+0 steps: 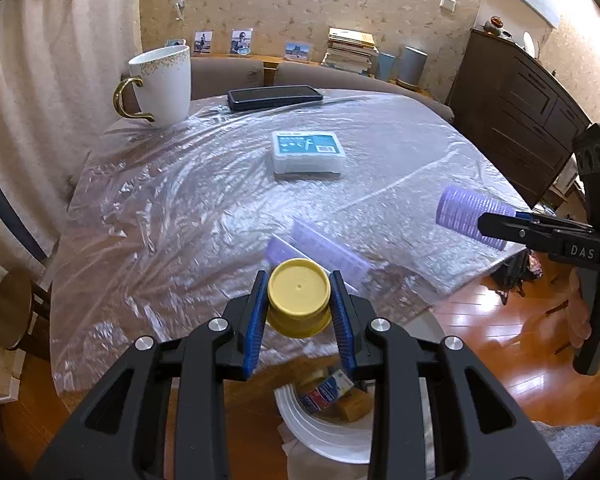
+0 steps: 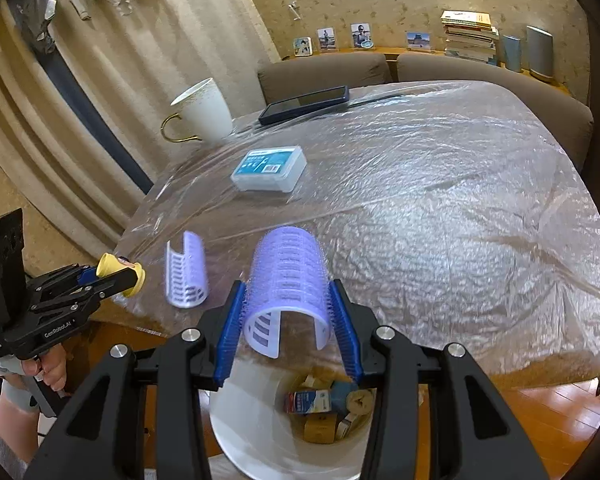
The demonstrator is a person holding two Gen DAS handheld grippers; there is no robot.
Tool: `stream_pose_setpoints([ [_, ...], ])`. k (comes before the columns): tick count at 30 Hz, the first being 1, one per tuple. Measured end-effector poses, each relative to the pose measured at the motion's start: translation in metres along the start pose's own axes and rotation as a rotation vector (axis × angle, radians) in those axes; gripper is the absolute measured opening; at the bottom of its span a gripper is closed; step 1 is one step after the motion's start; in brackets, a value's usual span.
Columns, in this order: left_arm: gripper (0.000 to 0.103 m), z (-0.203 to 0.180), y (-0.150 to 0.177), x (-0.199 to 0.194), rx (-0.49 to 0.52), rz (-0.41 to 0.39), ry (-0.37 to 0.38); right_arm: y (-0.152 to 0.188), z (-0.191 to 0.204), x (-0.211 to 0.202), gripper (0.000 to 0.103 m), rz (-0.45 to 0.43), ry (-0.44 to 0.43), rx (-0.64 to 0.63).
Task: Collect trash
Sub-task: 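Lift the cup and roller and carry them over the white bin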
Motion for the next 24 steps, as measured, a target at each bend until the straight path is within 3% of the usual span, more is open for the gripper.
stream_pose_setpoints([
  [24,0.032,-0.082,0.043,0.011,0.126,0.097,0.099,0.086,-0.006,-0.011,0.042,0.179,0.014,-0.037],
])
Point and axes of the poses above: each gripper's, at about its wrist camera, not at the fingertips, and x roughly the way its jaws point, z to its left, y to its underside, the point moved 10 cm from there along x, roughly the way its jaws point, and after that the axes turned 15 degrees about x, right-handed, at the moved point
